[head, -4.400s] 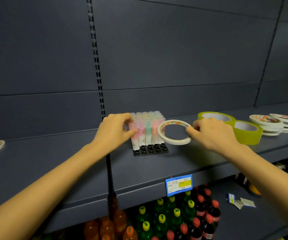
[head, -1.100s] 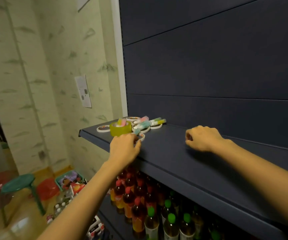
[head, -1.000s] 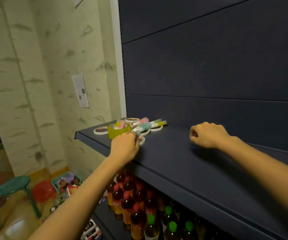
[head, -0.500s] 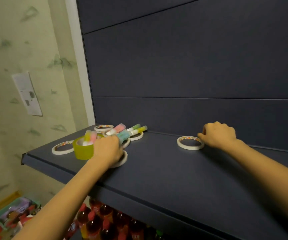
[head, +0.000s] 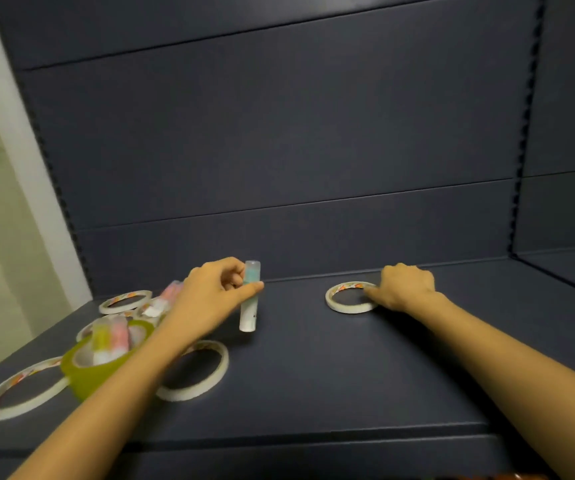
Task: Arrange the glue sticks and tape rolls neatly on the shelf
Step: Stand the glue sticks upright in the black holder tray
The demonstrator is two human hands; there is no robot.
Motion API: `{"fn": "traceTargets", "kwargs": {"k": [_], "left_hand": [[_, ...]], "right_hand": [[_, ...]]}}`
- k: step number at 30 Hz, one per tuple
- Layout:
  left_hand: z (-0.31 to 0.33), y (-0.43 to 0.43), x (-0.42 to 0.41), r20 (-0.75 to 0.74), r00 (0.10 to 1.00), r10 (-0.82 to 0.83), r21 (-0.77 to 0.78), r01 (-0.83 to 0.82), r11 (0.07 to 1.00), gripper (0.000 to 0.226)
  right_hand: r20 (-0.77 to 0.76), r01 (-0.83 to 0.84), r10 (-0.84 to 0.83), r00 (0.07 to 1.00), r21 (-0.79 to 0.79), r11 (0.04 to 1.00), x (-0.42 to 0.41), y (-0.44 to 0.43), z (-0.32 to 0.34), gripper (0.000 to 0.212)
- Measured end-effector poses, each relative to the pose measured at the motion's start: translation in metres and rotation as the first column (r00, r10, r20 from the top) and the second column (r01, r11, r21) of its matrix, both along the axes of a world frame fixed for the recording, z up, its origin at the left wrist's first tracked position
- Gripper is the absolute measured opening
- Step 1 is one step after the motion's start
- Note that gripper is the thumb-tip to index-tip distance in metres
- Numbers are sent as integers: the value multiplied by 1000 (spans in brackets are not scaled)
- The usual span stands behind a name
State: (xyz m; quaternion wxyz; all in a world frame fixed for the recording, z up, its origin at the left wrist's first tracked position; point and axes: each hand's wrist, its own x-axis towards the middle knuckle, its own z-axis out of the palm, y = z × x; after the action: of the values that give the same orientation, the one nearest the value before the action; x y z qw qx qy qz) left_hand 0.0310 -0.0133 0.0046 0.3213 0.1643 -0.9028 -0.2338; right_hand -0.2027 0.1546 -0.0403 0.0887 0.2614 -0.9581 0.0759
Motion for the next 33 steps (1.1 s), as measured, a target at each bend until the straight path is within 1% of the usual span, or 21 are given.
{"fn": "traceTargets", "kwargs": {"k": [2, 5, 8, 11, 18, 22, 26, 29, 33], "left_hand": [[-1, 8, -16, -35, 996, -78, -15, 78, 997, 14], [-4, 34, -45, -80, 978, -192, 20, 195, 981, 17], [-3, 73, -74, -75, 952, -297, 40, 301, 953, 17], [3, 119, -99, -60, 921, -384, 33, 386, 922, 20], [7, 239, -149, -43, 839, -542, 23, 544, 839, 17], [6, 305, -176, -56, 819, -571, 11, 572, 820, 14], [2, 362, -202, -78, 829, -554, -8, 555, 832, 13], [-3, 394, -221, -101, 849, -518, -25, 519, 855, 17], [-8, 423, -244, -105, 896, -432, -84, 424, 901, 19]], "right_hand": [[-59, 35, -37, 998, -47, 998, 6, 25, 0, 49], [-118, 85, -97, 988, -98, 992, 14, 75, 0, 53], [-163, 170, -187, 969, -115, 979, 20, 131, 4, 52], [-174, 252, -270, 947, -121, 960, 25, 188, 7, 45], [-189, 387, -405, 894, -125, 913, 22, 318, 8, 41], [-196, 421, -441, 876, -135, 897, 7, 386, 13, 38], [-197, 405, -424, 884, -131, 905, -13, 442, 17, 40], [-197, 377, -392, 898, -111, 919, -27, 472, 16, 41], [-184, 338, -351, 918, -98, 936, -44, 502, 15, 42]]}}
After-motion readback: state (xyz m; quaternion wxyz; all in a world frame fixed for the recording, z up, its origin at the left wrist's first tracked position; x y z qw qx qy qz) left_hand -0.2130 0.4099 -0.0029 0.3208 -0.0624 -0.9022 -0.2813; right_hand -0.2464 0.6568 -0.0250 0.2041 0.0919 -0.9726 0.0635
